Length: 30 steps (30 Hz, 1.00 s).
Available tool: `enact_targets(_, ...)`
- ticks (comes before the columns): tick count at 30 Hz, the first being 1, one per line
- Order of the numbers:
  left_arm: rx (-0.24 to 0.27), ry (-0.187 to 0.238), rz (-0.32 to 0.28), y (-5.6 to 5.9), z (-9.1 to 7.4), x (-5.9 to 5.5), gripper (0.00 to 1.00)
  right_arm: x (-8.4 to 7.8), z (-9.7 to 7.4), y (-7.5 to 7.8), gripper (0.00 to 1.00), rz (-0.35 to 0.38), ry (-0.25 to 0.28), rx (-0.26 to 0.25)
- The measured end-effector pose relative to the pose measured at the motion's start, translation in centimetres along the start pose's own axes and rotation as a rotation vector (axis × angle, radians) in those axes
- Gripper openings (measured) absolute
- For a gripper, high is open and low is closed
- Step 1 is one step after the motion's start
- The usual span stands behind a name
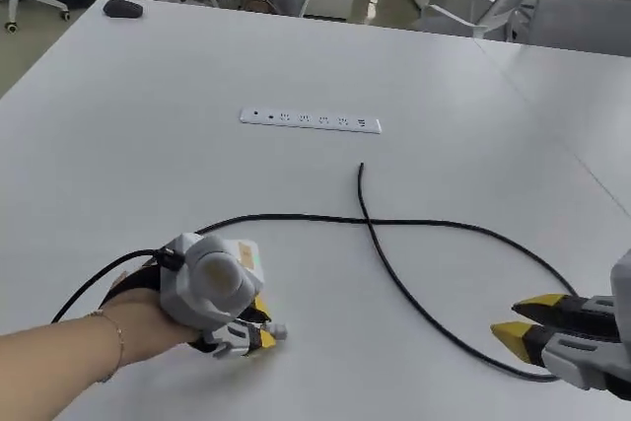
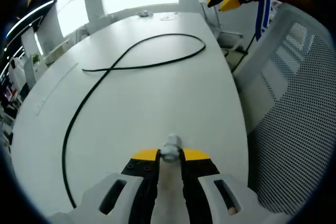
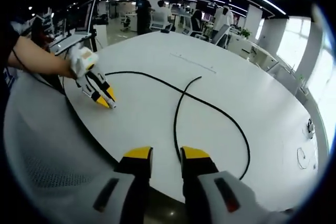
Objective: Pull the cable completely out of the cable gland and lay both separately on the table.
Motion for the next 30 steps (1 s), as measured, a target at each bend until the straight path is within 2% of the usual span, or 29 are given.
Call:
enact_targets(1,-0.006,-0.002,-0.010,0.0,-0.1,-0.1,0.17,0.0,0.0,0.0,0.22,0.004,-0.001,-0.001)
enact_targets(4,-0.048,0.035,-0.064,0.2,-0.5,0.5,0.19,0.3,0.0,0.4,0.19,0.013,0.005,-0.037)
enact_targets(7,-0.044,0.046,-0.055,0.2,-1.4,1.3,0.25,1.0,0.3,0.3,0.21,0.018,0.014,-0.025)
enact_targets(10,-0.054,0.054,-0.050,0.4,-3.0,2.1,0.26,1.5,0.6,-0.1,0.22,0.000,0.010,-0.004)
enact_targets(11,-0.073,0.068,-0.065,0.8,-3.5,2.5,0.26,1.6,0.7,-0.4,0.23,-0.003,0.007,0.008)
enact_targets(12,-0.124,0.111,-0.112,1.7,-4.2,3.3,0.27,1.7,0.8,-0.4,0.24,-0.004,0.007,0.013)
enact_targets(13,-0.147,0.109,-0.135,2.1,-4.8,3.5,0.28,1.7,0.9,-0.6,0.25,-0.003,0.006,0.024)
enact_targets(16,-0.137,0.078,-0.105,2.5,-7.1,3.6,0.32,1.6,1.4,-1.6,0.28,-0.012,-0.021,0.078)
enact_targets(18,-0.128,0.047,-0.108,2.9,-8.8,3.5,0.38,1.4,1.7,-2.5,0.29,-0.034,-0.047,0.126)
enact_targets(21,-0.106,0.054,-0.118,3.7,-11.7,3.8,0.48,1.0,1.6,-3.9,0.30,-0.039,-0.098,0.189)
enact_targets(22,-0.101,0.057,-0.123,3.9,-12.5,3.9,0.49,1.3,1.5,-4.6,0.31,-0.032,-0.097,0.215)
enact_targets(23,-0.103,0.074,-0.129,4.5,-13.7,4.2,0.49,1.5,1.5,-5.1,0.32,-0.033,-0.089,0.231)
enact_targets(24,-0.104,0.082,-0.130,4.7,-14.1,4.3,0.50,2.0,1.3,-5.9,0.33,-0.035,-0.074,0.260)
enact_targets(25,-0.092,0.118,-0.133,5.1,-15.2,4.9,0.51,2.2,1.2,-6.4,0.34,-0.038,-0.073,0.278)
enact_targets(28,-0.040,0.144,-0.158,5.6,-17.7,4.9,0.51,2.6,0.8,-7.7,0.36,-0.065,-0.084,0.318)
enact_targets(30,0.020,0.182,-0.201,5.6,-19.3,4.9,0.52,2.6,0.4,-8.4,0.38,-0.077,-0.098,0.350)
Point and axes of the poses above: the centre of the closed fingertips' face, and the gripper's own axes: z roughly forward along the fingers, y roughly to its right, x roughly out of its top, the point moved 2 cm from there along -z, roughly backward along the fingers, and after that the axes turned 3 degrees about y, right-handed, at the moved point
